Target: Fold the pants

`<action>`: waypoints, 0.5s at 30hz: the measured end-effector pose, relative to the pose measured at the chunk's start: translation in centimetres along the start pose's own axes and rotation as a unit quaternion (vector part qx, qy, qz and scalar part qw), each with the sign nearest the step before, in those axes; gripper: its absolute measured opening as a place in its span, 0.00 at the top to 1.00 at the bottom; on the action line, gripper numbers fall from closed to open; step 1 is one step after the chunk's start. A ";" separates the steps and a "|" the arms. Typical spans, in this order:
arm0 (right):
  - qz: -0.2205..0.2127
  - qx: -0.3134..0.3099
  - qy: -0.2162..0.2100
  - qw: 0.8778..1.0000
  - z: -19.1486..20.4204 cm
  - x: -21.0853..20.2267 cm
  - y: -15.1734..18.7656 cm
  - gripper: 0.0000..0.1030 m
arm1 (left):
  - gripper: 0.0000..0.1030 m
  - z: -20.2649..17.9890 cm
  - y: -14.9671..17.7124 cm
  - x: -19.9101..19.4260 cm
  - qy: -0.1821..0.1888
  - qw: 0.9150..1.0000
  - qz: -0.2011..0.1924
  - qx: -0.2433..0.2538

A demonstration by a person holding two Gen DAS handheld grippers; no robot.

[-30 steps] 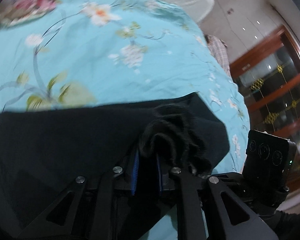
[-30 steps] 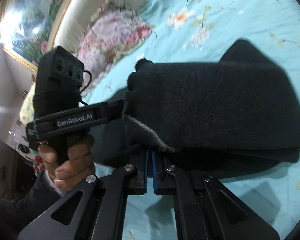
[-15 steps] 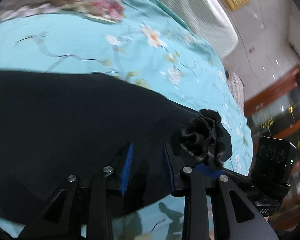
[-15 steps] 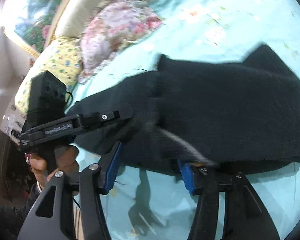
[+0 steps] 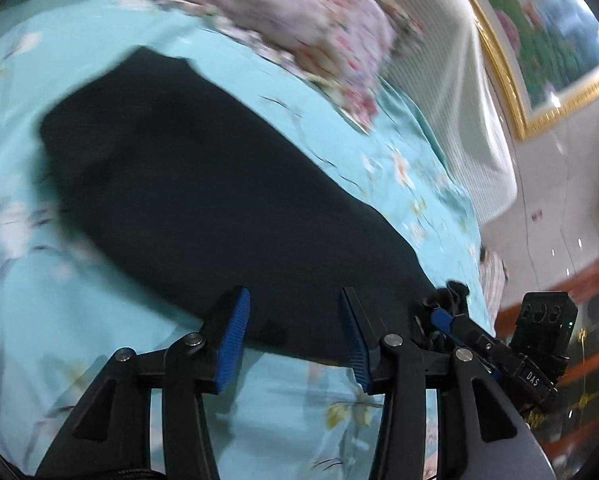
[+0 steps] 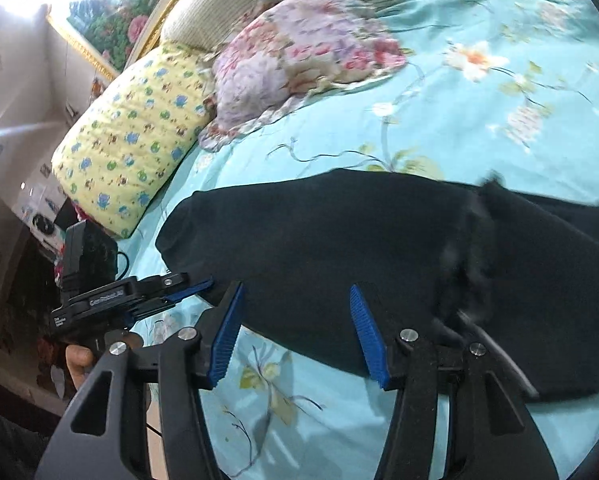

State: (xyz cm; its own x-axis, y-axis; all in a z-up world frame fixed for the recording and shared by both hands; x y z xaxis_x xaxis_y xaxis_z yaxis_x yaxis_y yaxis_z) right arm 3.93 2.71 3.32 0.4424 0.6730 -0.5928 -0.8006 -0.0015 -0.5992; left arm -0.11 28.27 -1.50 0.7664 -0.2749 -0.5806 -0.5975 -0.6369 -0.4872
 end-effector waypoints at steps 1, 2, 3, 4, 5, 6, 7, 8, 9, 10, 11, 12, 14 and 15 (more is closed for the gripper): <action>0.003 -0.004 -0.002 1.000 0.3 0.3 -0.1 0.46 | 0.56 0.6 -0.3 -0.3 -0.002 1.000 -0.004 -0.007; 0.008 -0.010 -0.005 1.000 0.8 0.9 -0.5 0.46 | 0.56 1.2 -0.5 -0.7 -0.004 1.000 -0.010 -0.015; 0.012 -0.014 -0.008 1.000 1.2 1.5 -0.7 0.46 | 0.56 1.7 -0.7 -1.0 -0.006 1.000 -0.015 -0.021; 0.017 -0.020 -0.012 1.000 1.7 2.1 -1.0 0.46 | 0.56 2.1 -0.9 -1.2 -0.008 0.999 -0.018 -0.026; 0.021 -0.027 -0.015 0.999 2.3 2.7 -1.3 0.46 | 0.56 2.6 -1.1 -1.4 -0.010 0.999 -0.023 -0.032; 0.023 -0.033 -0.020 0.999 2.8 3.2 -1.7 0.46 | 0.56 2.7 -1.2 -1.5 -0.012 0.999 -0.025 -0.034; 0.026 -0.039 -0.023 0.999 3.3 3.6 -1.9 0.46 | 0.56 2.9 -1.3 -1.7 -0.014 0.999 -0.028 -0.037; 0.028 -0.046 -0.026 0.998 3.7 4.0 -2.3 0.46 | 0.55 3.2 -1.4 -1.8 -0.016 0.999 -0.030 -0.041; 0.030 -0.053 -0.029 0.998 4.2 4.5 -2.7 0.46 | 0.56 3.4 -1.3 -2.0 -0.017 0.998 -0.032 -0.043; 0.032 -0.057 -0.031 0.997 4.6 4.9 -3.0 0.46 | 0.56 3.8 -1.3 -2.1 -0.016 0.998 -0.033 -0.048; 0.034 -0.061 -0.033 0.997 4.9 5.4 -3.4 0.46 | 0.56 4.0 -1.3 -2.1 -0.015 0.998 -0.034 -0.054; 0.036 -0.065 -0.036 0.997 5.2 5.8 -3.7 0.46 | 0.56 4.3 -1.4 -2.0 -0.013 0.998 -0.034 -0.059; 0.040 -0.072 -0.039 0.996 5.7 6.5 -4.1 0.46 | 0.56 4.7 -1.5 -2.0 -0.011 0.997 -0.037 -0.071; 0.043 -0.077 -0.041 0.995 6.0 7.0 -4.3 0.46 | 0.56 4.9 -1.5 -2.1 -0.010 0.996 -0.039 -0.073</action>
State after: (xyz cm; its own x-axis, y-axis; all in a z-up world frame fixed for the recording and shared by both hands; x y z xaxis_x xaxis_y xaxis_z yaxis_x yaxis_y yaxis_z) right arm 8.05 11.85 5.01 0.3356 0.7237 -0.6030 -0.7602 -0.1699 -0.6270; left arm -1.97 33.33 -2.77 0.8031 -0.2066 -0.5589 -0.4944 -0.7546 -0.4315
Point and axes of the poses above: each gripper's, at about its wrist camera, not at the fingertips, and x roughly the way its jaws point, z to its left, y to its underside, the point moved 1 cm from there along x, roughly the way its jaws point, and after that the axes turned 10 degrees about -z, right-handed, at the moved point
